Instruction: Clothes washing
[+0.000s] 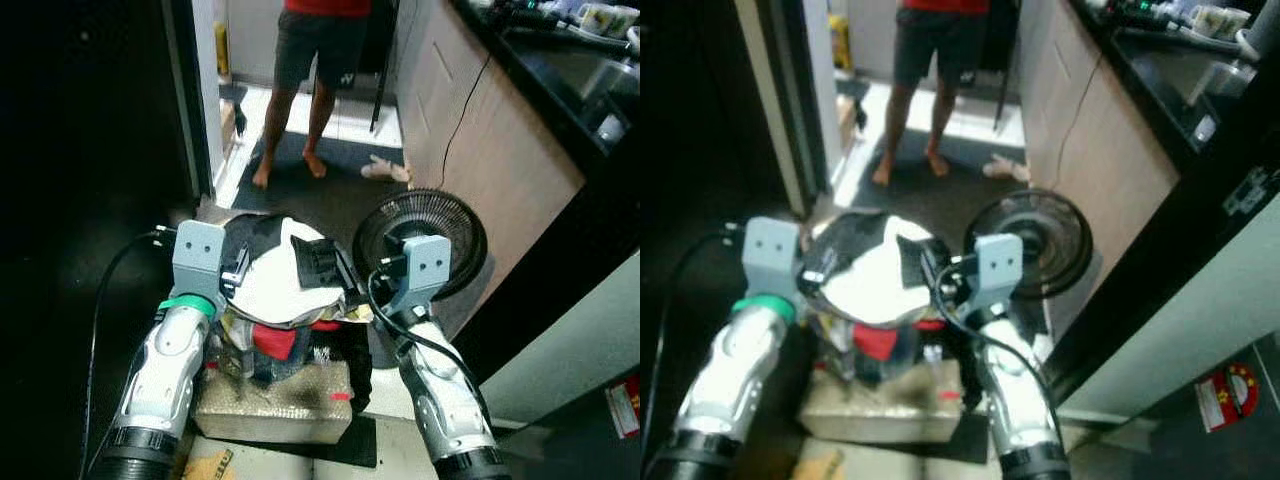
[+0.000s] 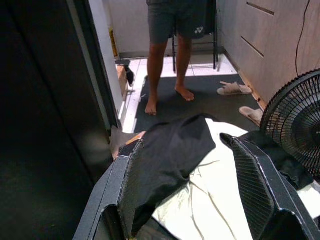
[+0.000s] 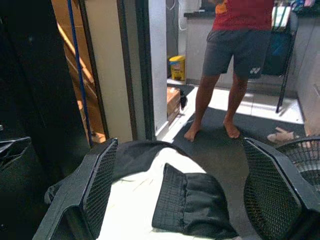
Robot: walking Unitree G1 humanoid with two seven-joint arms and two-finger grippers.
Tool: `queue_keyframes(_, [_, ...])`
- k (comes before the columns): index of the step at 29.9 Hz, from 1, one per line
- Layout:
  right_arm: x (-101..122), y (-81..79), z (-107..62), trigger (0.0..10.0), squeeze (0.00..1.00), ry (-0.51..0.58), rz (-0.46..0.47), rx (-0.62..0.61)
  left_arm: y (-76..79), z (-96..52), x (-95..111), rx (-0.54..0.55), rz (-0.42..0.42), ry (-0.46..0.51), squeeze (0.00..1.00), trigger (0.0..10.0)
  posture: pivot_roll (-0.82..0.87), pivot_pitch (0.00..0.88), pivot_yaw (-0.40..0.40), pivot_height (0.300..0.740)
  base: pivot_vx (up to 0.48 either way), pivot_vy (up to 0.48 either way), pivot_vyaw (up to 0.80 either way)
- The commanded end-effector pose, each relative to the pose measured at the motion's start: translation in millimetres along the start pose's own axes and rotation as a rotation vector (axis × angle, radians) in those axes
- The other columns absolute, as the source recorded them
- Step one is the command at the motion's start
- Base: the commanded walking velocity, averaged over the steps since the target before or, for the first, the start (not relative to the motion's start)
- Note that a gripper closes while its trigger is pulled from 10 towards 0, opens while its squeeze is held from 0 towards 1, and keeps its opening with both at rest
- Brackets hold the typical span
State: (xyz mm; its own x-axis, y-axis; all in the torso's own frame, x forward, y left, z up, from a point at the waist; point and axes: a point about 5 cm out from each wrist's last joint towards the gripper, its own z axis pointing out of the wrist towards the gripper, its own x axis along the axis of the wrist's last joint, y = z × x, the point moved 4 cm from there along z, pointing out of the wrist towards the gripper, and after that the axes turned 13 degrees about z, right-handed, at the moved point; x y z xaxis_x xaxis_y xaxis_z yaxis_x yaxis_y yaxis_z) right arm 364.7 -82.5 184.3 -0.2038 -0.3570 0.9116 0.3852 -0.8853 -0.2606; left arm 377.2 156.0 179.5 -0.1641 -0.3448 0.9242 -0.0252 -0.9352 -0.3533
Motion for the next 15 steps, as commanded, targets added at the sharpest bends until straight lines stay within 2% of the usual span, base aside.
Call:
queue_keyframes(1, [-5,7.7,-3.6,10.0,0.00,-0.018,-0.009,-0.015,6.6,-4.6,-7,-0.010,-0.002,-0.023,0.00,10.0,0.06,0.000,-0.035,0.740,0.000,0.000,0.00])
queue_keyframes(6, [-8,12.6,-7.5,10.0,0.00,-0.028,-0.024,-0.026,14.5,-5.6,-8,-0.023,-0.012,-0.034,0.00,10.0,0.04,0.000,-0.029,0.740,0.000,0.000,0.00])
queue_keyframes(15, [-10,13.8,-9.1,10.0,0.00,-0.030,-0.031,-0.032,17.1,-2.9,-9,-0.031,-0.021,-0.039,0.00,10.0,0.03,0.000,-0.020,0.740,0.000,0.000,0.00])
